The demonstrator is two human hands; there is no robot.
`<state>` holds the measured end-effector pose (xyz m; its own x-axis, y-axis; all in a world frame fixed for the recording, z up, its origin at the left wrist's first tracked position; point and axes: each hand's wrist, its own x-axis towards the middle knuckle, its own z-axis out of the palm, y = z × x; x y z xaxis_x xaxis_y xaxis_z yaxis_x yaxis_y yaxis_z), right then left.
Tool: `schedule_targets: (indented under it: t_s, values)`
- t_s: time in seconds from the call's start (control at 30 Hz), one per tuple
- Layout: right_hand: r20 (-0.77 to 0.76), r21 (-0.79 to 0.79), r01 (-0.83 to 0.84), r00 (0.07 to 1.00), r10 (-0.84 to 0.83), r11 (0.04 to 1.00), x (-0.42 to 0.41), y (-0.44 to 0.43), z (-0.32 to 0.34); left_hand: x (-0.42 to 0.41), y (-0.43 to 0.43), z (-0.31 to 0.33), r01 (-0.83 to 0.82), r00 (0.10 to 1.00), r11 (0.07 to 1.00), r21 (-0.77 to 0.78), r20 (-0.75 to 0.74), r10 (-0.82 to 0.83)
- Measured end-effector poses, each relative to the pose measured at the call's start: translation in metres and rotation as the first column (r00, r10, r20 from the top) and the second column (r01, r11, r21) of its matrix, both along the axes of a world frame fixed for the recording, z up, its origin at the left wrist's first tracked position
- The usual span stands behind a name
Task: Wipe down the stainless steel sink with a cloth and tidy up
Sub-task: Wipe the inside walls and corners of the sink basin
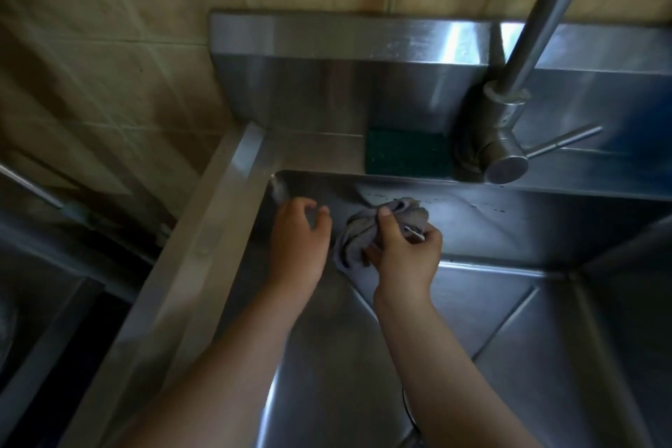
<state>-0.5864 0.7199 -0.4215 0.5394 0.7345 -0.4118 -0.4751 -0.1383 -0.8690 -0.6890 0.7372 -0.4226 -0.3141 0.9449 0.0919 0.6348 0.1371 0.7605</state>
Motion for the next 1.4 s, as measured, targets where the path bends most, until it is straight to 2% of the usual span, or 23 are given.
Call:
schedule_targets:
  t_s: [0.1, 0.17, 0.23, 0.3, 0.4, 0.53, 0.7, 0.83, 1.0, 1.17, 1.4]
  values:
    - [0.003, -0.01, 0.016, 1.0, -0.016, 1.0, 0.0, 0.004, -0.001, 0.005, 0.008, -0.013, -0.041, 0.973, 0.997, -0.058, 0.224, 0.053]
    - [0.006, -0.015, 0.027, 1.0, -0.027, 1.0, -0.001, 0.006, -0.002, 0.006, 0.011, -0.02, -0.035, 0.96, 0.999, -0.029, 0.276, 0.041]
    - [-0.026, -0.003, 0.037, 0.999, -0.038, 0.999, -0.002, 0.009, -0.001, 0.005, 0.012, -0.021, -0.005, 0.974, 0.999, 0.035, 0.226, -0.003]
    - [-0.038, 0.011, 0.046, 0.998, -0.045, 0.999, -0.005, 0.012, -0.001, 0.002, 0.012, -0.023, 0.035, 0.993, 0.995, 0.096, 0.109, -0.046]
    - [0.001, 0.039, 0.041, 0.999, -0.042, 0.998, -0.012, 0.017, -0.001, -0.002, 0.014, -0.024, 0.092, 0.995, 0.984, 0.149, -0.041, -0.087]
    - [0.058, 0.053, 0.05, 0.997, -0.053, 0.997, -0.023, 0.028, -0.002, -0.004, 0.017, -0.025, 0.127, 0.984, 0.975, 0.183, -0.146, -0.101]
    - [0.2, 0.034, 0.11, 0.973, -0.114, 0.993, -0.027, 0.042, -0.011, 0.0, 0.025, -0.031, 0.082, 0.986, 0.985, 0.153, -0.153, -0.058]
    - [0.319, 0.025, 0.123, 0.94, -0.124, 0.992, -0.027, 0.045, -0.021, 0.005, 0.028, -0.032, 0.049, 0.988, 0.98, 0.195, -0.154, -0.019]
    - [0.364, 0.047, 0.128, 0.921, -0.137, 0.991, -0.023, 0.044, -0.046, 0.008, 0.031, -0.036, 0.028, 0.98, 0.972, 0.234, -0.2, 0.02]
    - [0.422, -0.058, 0.125, 0.902, -0.089, 0.99, -0.014, 0.042, -0.084, 0.007, 0.032, -0.04, 0.031, 0.979, 0.972, 0.234, -0.205, 0.019]
    - [0.419, -0.236, 0.164, 0.907, -0.052, 0.958, -0.001, 0.037, -0.126, 0.009, 0.031, -0.04, 0.041, 0.97, 0.971, 0.237, -0.242, 0.018]
